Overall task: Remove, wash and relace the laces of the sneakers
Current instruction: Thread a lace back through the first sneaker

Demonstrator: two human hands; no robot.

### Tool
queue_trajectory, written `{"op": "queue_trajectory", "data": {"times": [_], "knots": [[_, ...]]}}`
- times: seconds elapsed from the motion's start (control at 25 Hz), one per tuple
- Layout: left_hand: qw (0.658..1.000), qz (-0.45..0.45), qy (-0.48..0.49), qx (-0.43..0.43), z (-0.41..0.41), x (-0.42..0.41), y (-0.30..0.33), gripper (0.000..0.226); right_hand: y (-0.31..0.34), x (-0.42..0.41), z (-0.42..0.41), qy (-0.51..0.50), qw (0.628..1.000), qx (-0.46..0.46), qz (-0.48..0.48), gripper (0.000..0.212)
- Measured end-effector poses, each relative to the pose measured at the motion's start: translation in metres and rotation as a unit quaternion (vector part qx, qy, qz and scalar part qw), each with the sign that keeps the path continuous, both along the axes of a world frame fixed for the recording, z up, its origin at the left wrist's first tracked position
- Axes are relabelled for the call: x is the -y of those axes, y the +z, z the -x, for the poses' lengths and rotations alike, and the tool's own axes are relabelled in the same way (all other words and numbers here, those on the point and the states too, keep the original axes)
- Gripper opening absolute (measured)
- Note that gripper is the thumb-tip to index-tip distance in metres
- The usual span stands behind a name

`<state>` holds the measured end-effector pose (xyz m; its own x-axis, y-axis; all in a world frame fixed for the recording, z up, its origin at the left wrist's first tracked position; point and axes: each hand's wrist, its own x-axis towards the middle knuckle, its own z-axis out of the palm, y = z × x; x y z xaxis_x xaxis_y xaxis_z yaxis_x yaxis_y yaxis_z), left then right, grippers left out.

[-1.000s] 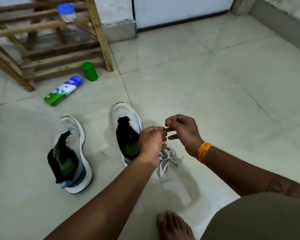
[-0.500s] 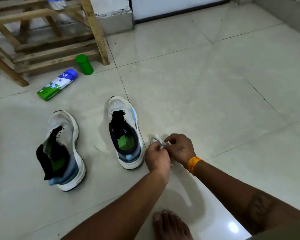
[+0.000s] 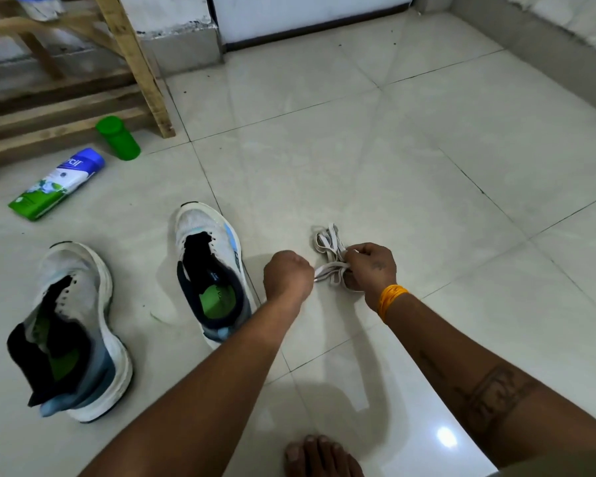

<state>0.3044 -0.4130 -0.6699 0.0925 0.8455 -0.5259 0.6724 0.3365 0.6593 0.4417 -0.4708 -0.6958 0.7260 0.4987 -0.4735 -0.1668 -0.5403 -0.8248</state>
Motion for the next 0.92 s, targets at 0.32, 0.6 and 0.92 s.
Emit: {"op": "queue_trajectory", "data": {"times": [0.32, 0.6, 0.92], "knots": [[0.968, -0.162, -0.147, -0.121, 0.015, 0.019, -0.016, 0.009, -0.009, 0.012, 0.016, 0.054, 0.996, 0.076, -0.01, 0.019], [0.949, -0.271, -0.149, -0.056, 0.018, 0.029, -0.04, 0.029, -0.018, 0.014, 0.019, 0.037, 0.998, 0.053, -0.025, 0.016], [0.926, -0.27, -0.233, -0.121, 0.009, 0.023, -0.025, 0.014, -0.012, 0.018, 0.023, 0.108, 0.977, 0.184, 0.008, 0.025]]}}
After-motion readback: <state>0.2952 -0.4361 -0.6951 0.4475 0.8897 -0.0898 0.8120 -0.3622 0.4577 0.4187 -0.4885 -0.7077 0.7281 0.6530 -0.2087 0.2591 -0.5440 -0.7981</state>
